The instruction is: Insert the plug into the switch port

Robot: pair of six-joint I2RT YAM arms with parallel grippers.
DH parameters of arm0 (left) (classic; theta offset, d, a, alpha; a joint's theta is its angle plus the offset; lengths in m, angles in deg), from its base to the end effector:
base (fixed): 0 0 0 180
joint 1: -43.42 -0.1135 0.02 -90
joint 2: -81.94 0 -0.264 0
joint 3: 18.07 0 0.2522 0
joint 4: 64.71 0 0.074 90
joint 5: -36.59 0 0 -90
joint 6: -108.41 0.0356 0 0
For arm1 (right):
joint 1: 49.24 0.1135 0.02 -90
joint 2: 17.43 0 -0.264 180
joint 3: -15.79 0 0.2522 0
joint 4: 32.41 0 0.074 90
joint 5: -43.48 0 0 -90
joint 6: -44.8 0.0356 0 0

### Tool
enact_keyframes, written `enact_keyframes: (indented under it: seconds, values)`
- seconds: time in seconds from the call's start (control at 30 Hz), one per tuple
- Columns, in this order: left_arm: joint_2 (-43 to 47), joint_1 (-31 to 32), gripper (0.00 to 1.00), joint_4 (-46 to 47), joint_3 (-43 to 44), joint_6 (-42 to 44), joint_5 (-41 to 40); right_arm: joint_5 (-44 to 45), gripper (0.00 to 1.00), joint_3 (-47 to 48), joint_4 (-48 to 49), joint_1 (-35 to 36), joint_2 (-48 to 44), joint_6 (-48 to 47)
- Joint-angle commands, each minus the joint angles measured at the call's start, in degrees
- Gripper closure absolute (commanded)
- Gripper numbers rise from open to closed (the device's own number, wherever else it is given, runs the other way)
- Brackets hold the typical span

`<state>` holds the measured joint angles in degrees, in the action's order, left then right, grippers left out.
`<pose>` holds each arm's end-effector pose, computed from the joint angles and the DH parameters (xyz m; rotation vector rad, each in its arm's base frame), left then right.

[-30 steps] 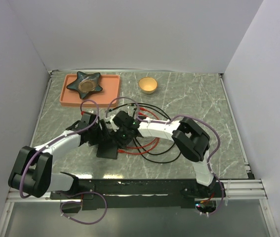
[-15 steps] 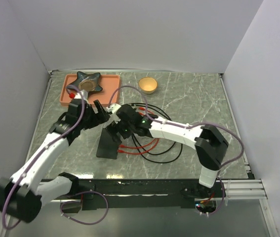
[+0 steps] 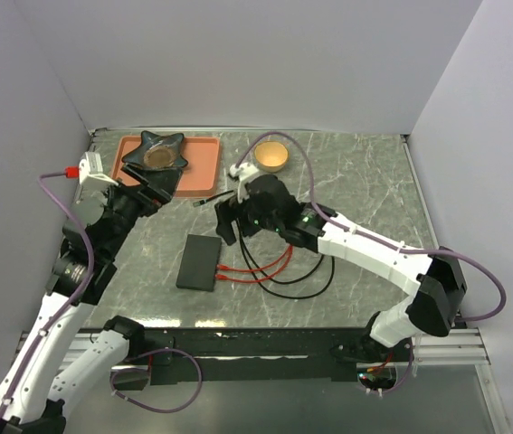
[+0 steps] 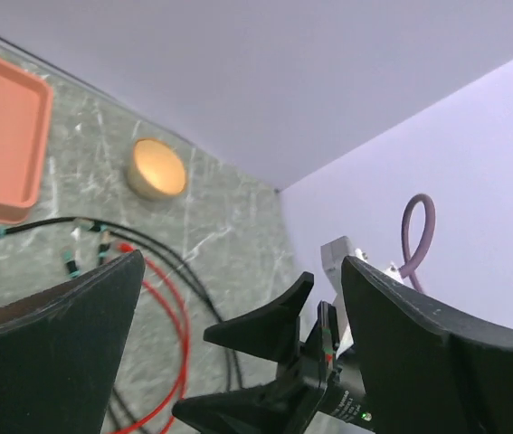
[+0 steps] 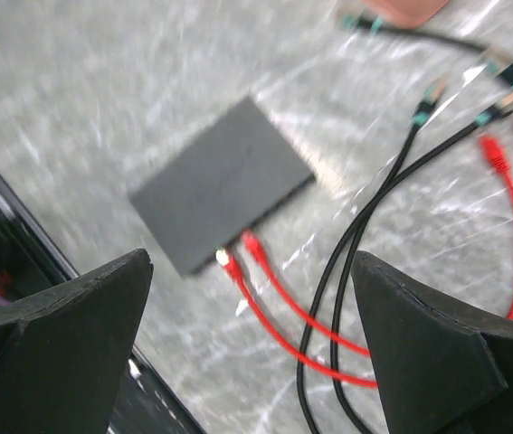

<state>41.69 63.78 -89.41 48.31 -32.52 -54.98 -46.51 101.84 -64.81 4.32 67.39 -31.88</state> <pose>0.1452 -0.0528 0.3979 -0.4510 1.5634 -0.9540 0.2032 0.2752 0.3251 -0.7545 2.0597 0.6814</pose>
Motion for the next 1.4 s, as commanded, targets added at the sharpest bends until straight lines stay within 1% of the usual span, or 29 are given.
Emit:
enact_keyframes:
  seconds: [0.0,0.03,0.07,0.1,0.2,0.27,0.33,0.37,0.4,0.47,0.5,0.67,0.73,0.83,0.9,1.03,1.07,1.1,1.17,1.2,1.27,1.3,1.33,1.37]
  values:
    - [-3.0,0.1,0.04,2.1,-1.8,-6.6,0.1,1.3,0.01,1.5,1.7,-2.8,-1.3,6.4]
    - [-2.6,0.1,0.04,2.8,-3.6,-6.9,0.6,1.2,0.01,-0.2,4.8,-3.0,-1.7,8.0]
    - [-2.3,0.2,0.04,3.1,-5.5,-7.2,0.5,1.4,0.01,-3.8,6.4,-3.4,-1.8,8.7]
    - [-1.2,0.1,0.04,3.7,-8.6,-7.2,0.1,1.4,0.01,-5.1,7.4,-4.4,-1.7,9.5]
    - [-0.3,0.1,0.04,2.3,-10.7,-5.7,-1.6,2.8,0.01,-5.7,6.9,-6.2,0.9,10.8]
    - [-0.4,0.1,0.04,-1.9,-9.3,-4.6,-3.3,5.9,0.01,-2.9,3.5,-6.4,3.2,11.0]
    - [-1.0,0.1,0.04,-4.3,-6.7,-3.5,-3.6,8.1,0.01,0.1,0.7,-6.6,7.4,11.1]
    - [-1.1,0.1,0.04,-4.4,-6.0,-3.1,-3.5,8.3,0.01,3.5,-2.4,-6.6,9.0,11.0]
    - [-1.1,0.1,0.04,-4.5,-5.3,-2.9,-3.2,8.2,0.01,5.4,-3.6,-6.9,12.4,10.8]
    - [-1.1,0.1,0.04,-4.4,-4.8,-2.5,-2.0,8.0,0.01,10.5,-6.1,-7.1,15.8,10.8]
    - [-1.0,0.1,0.04,-4.3,-4.8,-2.5,-1.4,8.2,0.01,12.0,-8.2,-7.2,18.9,11.1]
    - [-0.7,0.1,0.04,-4.2,-5.4,-2.0,-1.6,8.2,0.01,19.4,-11.9,-8.5,26.3,11.7]
    - [-1.0,0.1,0.04,-4.6,-5.3,-1.4,-1.7,8.3,0.01,20.5,-12.6,-8.8,28.8,12.0]
    - [-1.2,0.1,0.04,-4.8,-4.9,-0.7,-1.4,7.9,0.04,22.2,-13.9,-9.1,31.6,12.1]
    - [-1.5,0.1,0.04,-4.9,-4.7,-0.5,-1.0,7.6,0.08,22.8,-13.9,-9.0,33.2,11.9]
    - [-1.1,0.1,0.04,-4.9,-4.7,-0.1,-1.0,8.9,0.09,22.4,-13.2,-8.4,35.6,12.1]
    - [-1.1,0.1,0.04,-5.0,-4.7,0.0,-1.1,9.0,0.13,22.8,-13.4,-8.2,36.2,12.0]
    - [-0.8,0.1,0.04,-5.1,-4.7,0.0,-1.2,9.7,0.13,23.3,-14.0,-7.9,37.7,12.1]
    - [-0.6,0.1,0.04,-5.6,-4.6,0.1,-1.4,10.7,0.23,25.6,-15.4,-7.1,39.4,11.9]
    - [-0.3,0.1,0.04,-5.7,-4.5,0.3,-1.5,11.5,0.24,26.7,-17.1,-6.6,41.1,11.8]
    - [-0.1,0.1,0.04,-6.1,-4.4,0.5,-2.0,13.9,0.32,30.0,-19.0,-5.5,42.9,11.6]
    - [0.2,0.1,0.04,-6.2,-4.3,0.5,-2.0,14.7,0.36,31.3,-21.5,-5.2,44.7,11.6]
    - [0.3,0.1,0.04,-6.4,-4.3,0.6,-2.4,15.2,0.48,33.3,-22.3,-5.0,45.7,11.4]
    - [0.4,0.1,0.04,-6.7,-4.2,0.7,-2.6,14.8,0.57,34.1,-22.8,-4.9,47.2,10.9]
